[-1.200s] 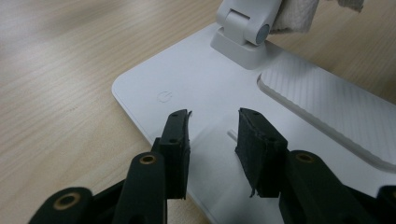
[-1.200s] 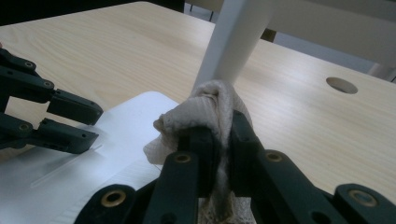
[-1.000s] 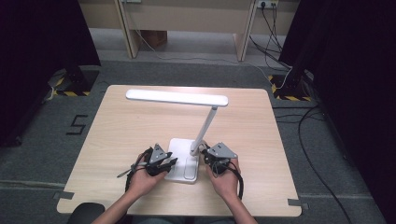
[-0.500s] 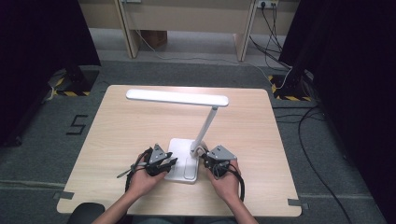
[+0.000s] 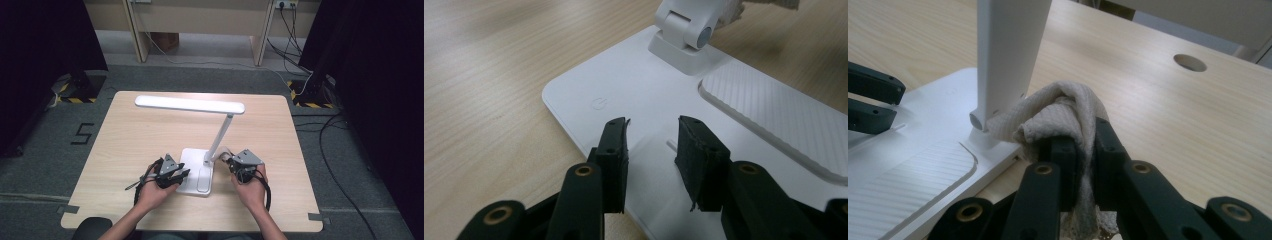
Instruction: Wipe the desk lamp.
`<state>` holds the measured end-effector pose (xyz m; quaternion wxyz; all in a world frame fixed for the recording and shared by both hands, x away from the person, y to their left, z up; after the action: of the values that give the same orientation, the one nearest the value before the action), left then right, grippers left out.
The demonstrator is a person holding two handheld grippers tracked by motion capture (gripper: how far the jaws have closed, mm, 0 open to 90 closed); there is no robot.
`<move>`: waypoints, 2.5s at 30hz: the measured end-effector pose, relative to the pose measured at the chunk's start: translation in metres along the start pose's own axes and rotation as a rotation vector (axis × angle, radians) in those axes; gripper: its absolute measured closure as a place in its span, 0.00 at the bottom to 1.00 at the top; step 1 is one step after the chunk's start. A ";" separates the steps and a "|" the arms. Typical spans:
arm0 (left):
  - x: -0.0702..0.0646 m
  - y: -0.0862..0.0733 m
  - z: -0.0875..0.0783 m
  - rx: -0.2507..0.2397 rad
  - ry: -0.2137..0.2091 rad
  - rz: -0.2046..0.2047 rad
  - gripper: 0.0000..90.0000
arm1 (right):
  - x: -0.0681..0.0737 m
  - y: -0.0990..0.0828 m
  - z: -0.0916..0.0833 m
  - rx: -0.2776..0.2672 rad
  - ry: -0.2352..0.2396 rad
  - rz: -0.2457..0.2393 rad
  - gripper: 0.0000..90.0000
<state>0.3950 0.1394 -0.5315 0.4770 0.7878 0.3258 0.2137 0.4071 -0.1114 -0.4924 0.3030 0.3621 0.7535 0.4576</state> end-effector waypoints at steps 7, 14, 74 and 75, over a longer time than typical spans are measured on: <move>0.000 0.000 0.000 -0.002 0.000 -0.003 0.71 | 0.004 -0.002 0.022 0.039 0.036 0.003 0.93; 0.000 0.000 0.000 -0.001 0.002 0.001 0.71 | 0.010 0.002 0.039 0.044 0.080 0.029 0.92; 0.000 -0.001 0.000 -0.006 0.006 0.000 0.71 | 0.039 -0.017 0.014 0.161 0.269 0.005 0.94; -0.001 -0.001 0.000 -0.007 0.007 0.000 0.71 | 0.040 -0.017 0.013 0.162 0.270 0.001 0.94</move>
<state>0.3944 0.1393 -0.5322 0.4787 0.7854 0.3268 0.2174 0.3905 -0.0783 -0.5182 0.1686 0.3211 0.8215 0.4400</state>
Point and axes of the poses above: each handheld gripper's, and its own axes: z roughly forward along the jaws, y roughly out of its top, x roughly to its left, the point moved 3 cm from there along z, roughly forward along the jaws, and after that the axes turned 6 degrees about -x, right-handed, at the moved point
